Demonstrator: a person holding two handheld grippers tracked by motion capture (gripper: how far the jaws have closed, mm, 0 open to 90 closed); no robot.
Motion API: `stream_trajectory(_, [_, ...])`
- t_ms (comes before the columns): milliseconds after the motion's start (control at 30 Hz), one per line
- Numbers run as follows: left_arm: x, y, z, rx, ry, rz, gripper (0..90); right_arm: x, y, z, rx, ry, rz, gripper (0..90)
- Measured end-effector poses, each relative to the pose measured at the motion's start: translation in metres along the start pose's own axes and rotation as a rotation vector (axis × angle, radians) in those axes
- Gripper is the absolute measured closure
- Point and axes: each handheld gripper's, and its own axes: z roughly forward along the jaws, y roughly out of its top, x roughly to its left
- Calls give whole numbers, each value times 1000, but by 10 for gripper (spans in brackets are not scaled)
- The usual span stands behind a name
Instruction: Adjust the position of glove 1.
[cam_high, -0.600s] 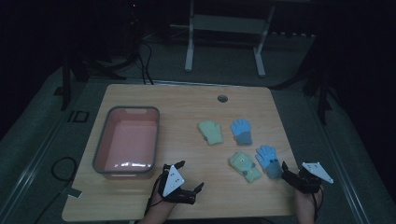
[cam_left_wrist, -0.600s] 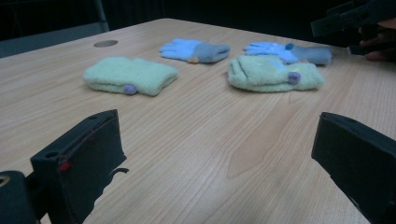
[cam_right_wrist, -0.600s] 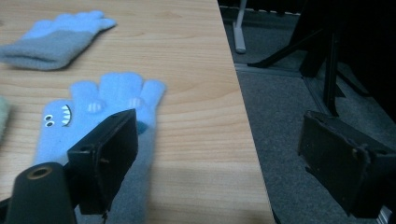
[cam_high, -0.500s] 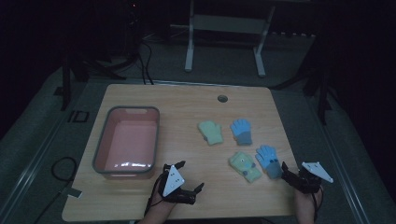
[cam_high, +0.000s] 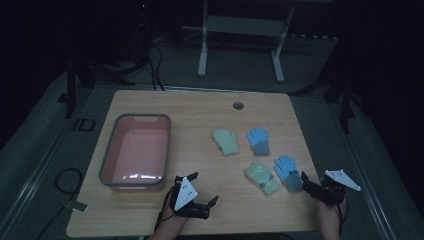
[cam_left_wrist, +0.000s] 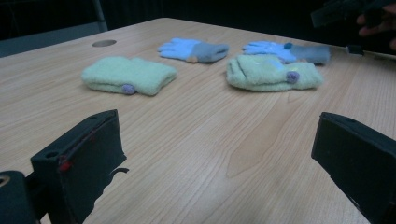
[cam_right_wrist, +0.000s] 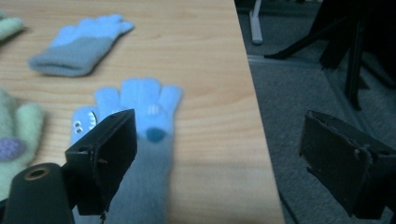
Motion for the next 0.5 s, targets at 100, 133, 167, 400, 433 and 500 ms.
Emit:
stream_trajectory(100, [0,0,0,-2,2,3,23,7,9,-5,-2,-56,-55,138])
stream_trajectory(133, [0,0,0,-1,2,4,23,7,13,-5,31,-14,-63,143])
stream_trajectory(167, [0,0,0,0,1,4,23,7,16,-4,45,15,-64,139])
stream_trajectory(400, [0,0,0,-1,1,2,23,11,41,-10,33,113,13,116])
stream_trajectory(433, [0,0,0,0,0,4,23,13,45,-12,20,130,13,116])
stream_trajectory(500, [0,0,0,0,0,4,23,16,55,-15,9,153,11,116])
